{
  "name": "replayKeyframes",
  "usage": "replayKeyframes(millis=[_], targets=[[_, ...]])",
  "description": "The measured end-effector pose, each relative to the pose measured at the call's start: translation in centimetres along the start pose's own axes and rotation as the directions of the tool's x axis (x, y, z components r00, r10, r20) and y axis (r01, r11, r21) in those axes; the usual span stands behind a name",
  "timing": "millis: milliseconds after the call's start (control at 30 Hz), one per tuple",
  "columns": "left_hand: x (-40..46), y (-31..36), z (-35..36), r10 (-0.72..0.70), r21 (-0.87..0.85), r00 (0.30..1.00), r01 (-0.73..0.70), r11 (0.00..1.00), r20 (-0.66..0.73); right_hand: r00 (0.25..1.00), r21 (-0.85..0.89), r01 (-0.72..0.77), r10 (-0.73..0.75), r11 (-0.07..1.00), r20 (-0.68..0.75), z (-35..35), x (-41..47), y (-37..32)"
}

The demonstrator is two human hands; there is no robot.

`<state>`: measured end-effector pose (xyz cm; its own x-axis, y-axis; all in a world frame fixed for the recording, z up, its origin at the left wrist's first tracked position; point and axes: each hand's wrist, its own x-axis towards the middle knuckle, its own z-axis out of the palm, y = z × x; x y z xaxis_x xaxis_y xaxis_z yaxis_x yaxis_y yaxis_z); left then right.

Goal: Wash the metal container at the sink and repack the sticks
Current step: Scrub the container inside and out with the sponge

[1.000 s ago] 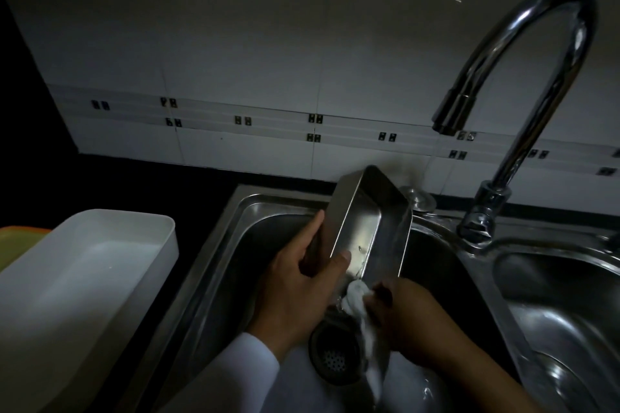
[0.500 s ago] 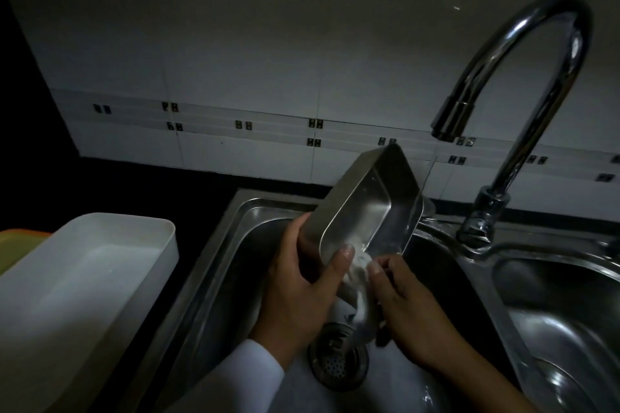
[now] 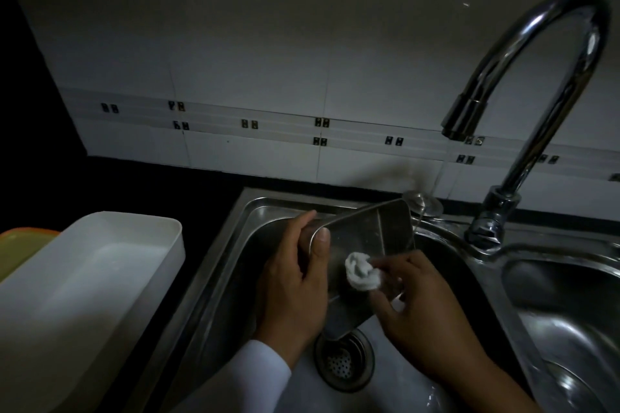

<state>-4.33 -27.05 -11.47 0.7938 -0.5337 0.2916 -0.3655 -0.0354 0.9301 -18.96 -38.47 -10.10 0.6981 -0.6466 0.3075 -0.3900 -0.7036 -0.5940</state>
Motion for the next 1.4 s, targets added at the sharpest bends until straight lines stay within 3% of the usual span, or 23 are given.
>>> replayKeyframes(millis=[267,500,600,767,900,1100,1167,1300,1400], targets=[[-0.3,0.0,0.2,0.101,0.056,0.995,-0.100,0.993,-0.017,0.981,-0.182,0.120,-0.089,0.976,0.170,0.9,0.2,0.3],[-0.4,-0.2,0.3,0.093,0.038,0.995,-0.092,0.995,-0.036,0.892,0.004,0.279,-0.261,0.960,0.369,1.0,-0.3,-2.1],[-0.2,-0.4,0.3,0.081,0.019,0.995,-0.080,0.997,-0.052,0.931,-0.110,0.266,-0.226,0.958,0.288,1.2,0.3,-1.1],[-0.1,-0.3,0.3,0.088,0.041,0.994,-0.085,0.996,-0.061,0.998,-0.319,0.009,0.014,0.948,0.069,-0.4,1.3,2.8],[-0.3,-0.3,0.3,0.089,0.048,0.995,-0.086,0.995,-0.052,0.990,-0.217,0.020,0.010,0.976,0.139,-0.3,1.2,2.5],[-0.1,-0.4,0.2,0.051,0.003,0.995,-0.051,0.999,-0.086,0.897,-0.024,0.291,-0.264,0.956,0.353,1.1,-0.3,-2.7],[-0.1,-0.4,0.2,0.054,0.000,0.994,-0.054,0.999,-0.094,0.883,-0.026,0.317,-0.285,0.948,0.374,1.1,-0.2,-3.0],[0.1,-0.2,0.2,0.059,-0.014,0.991,-0.061,0.998,-0.118,0.970,-0.156,0.099,-0.060,0.983,0.235,1.4,1.0,1.0],[-0.1,0.0,0.1,0.073,0.016,0.993,-0.071,0.997,-0.096,0.986,-0.223,-0.041,0.075,0.974,0.146,0.7,1.6,3.5]])
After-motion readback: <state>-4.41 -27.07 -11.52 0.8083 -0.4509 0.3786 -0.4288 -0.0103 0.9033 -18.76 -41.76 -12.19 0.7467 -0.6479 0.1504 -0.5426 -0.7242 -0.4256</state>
